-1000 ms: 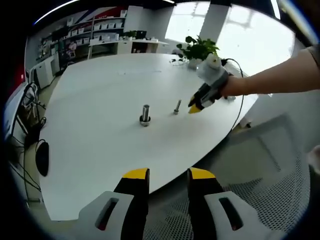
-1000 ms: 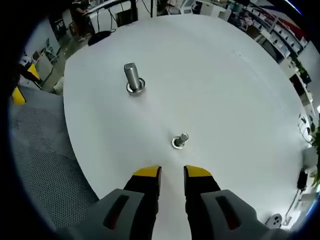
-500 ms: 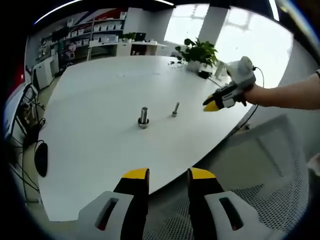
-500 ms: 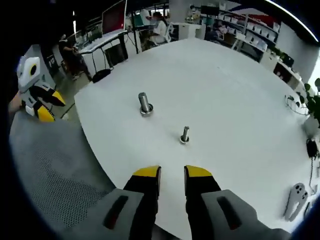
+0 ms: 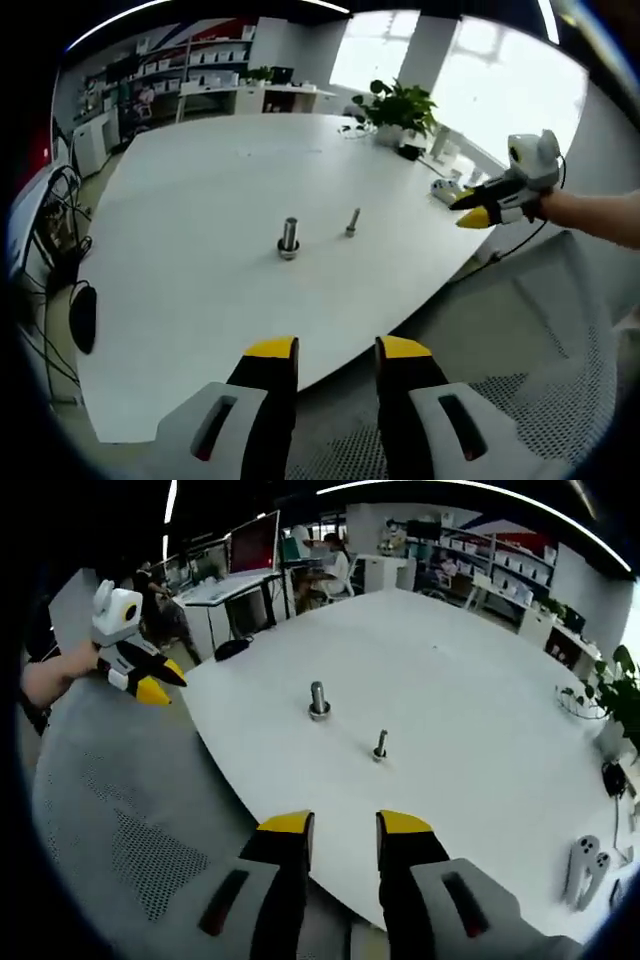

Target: Place the washer onto the threaded stud by aligning its center hole with the stud, sliding it down to the base, and recovering from edge contact or off-axis alignment until the washer reaches the visible bottom stop.

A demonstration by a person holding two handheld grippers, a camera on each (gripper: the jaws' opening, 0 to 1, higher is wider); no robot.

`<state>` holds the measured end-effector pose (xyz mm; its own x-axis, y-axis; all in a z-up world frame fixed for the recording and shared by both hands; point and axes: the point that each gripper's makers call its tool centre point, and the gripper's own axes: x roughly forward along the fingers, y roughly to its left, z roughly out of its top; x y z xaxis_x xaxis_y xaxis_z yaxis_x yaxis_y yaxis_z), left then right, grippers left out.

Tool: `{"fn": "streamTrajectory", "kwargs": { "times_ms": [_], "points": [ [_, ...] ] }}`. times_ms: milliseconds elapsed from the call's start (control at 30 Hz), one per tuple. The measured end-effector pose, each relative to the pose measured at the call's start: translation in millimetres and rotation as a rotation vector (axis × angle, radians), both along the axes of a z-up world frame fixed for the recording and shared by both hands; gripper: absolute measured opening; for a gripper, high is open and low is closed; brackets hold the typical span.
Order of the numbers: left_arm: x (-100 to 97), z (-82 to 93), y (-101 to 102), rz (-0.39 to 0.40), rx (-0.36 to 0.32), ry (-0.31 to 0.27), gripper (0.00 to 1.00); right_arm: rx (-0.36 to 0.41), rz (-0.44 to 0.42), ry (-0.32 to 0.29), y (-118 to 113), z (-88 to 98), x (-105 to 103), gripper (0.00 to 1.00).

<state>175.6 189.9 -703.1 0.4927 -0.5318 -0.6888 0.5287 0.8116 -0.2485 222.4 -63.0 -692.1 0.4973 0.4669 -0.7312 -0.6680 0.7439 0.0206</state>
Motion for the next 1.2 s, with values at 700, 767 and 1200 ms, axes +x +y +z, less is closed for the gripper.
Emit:
{"fn": "streamTrajectory", "kwargs": {
  "times_ms": [700,767,1200],
  "points": [
    [8.1,5.2,11.4,0.060,0.022,-0.049,0.30,0.226,-0.227,-0.043,-4.9,22.8,-20.7,0.35],
    [7.7,5.6,12.3,0.066,0.031,-0.055,0.30,0.227,-0.228,-0.043,-5.3,18.0,-20.7,0.35],
    [12.5,7.3,20.9,0.115,0.048,-0.076,0.28,0.198,-0.157,0.004,-0.1,3.5,-29.2,0.36]
  ]
}}
